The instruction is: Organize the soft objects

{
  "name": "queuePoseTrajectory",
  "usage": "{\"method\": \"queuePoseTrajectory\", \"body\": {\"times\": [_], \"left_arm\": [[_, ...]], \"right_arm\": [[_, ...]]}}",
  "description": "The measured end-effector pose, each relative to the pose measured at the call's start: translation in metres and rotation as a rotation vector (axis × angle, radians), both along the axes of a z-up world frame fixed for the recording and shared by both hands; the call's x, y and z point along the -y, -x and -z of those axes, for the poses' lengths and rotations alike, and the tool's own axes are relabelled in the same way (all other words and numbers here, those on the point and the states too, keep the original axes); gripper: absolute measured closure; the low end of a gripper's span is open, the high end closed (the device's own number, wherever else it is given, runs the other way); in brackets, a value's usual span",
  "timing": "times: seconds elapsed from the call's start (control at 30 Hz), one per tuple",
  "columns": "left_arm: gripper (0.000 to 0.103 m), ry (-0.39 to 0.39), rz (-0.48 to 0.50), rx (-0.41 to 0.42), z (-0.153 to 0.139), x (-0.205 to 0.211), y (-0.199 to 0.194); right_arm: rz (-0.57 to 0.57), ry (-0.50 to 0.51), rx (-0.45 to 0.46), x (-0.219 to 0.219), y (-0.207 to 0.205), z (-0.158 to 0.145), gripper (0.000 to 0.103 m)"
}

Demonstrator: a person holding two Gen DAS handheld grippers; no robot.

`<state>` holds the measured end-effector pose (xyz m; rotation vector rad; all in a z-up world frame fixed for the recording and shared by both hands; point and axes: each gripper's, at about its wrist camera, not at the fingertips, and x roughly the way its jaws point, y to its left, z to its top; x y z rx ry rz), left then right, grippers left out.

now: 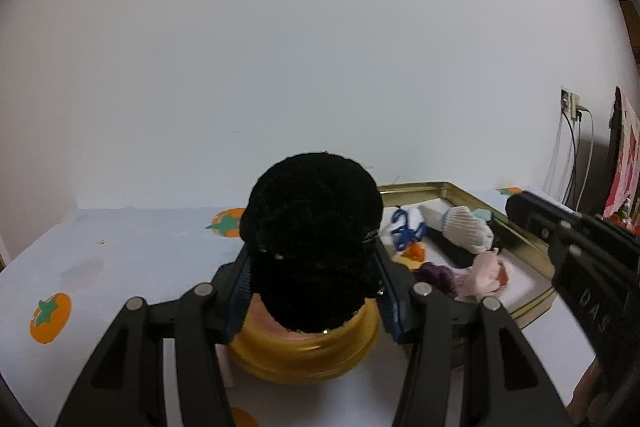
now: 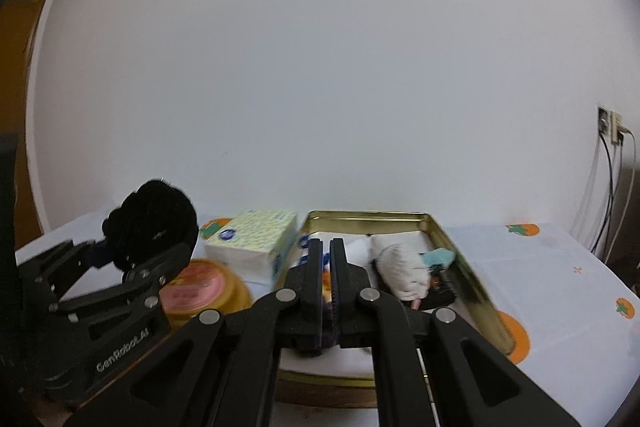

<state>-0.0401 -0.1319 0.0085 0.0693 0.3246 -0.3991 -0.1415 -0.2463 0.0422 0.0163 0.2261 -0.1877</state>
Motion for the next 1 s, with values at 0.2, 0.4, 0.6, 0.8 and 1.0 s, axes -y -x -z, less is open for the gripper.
{"method": "queuePoseTrajectory", "body": {"times": [0.2, 0.4, 0.6, 0.8, 1.0], "left_arm": [[0.050, 0.008, 0.037, 0.003, -0.002, 0.019, 0.005], [0.050, 0.006, 0.080, -0.001, -0.005, 0.041, 0.006], [0.050, 0.009, 0.122, 0.000, -0.009, 0.064, 0.003], [0.050, 0.008, 0.142, -0.005, -0.006, 0.076, 0.003], [0.050, 0.009, 0.150, -0.006, -0.010, 0.071, 0.005]], "right_arm": [[0.019, -0.039, 0.040, 0.027, 0.009, -0.007, 0.098], [0.027, -0.120, 0.075, 0.056, 0.016, -0.013, 0.099], [0.046, -0.160, 0.085, 0.079, 0.020, -0.015, 0.098], [0.032, -0.226, 0.107, 0.098, 0.025, -0.018, 0.099], [0.008, -0.191, 0.084, 0.085, 0.019, -0.012, 0.098]]}}
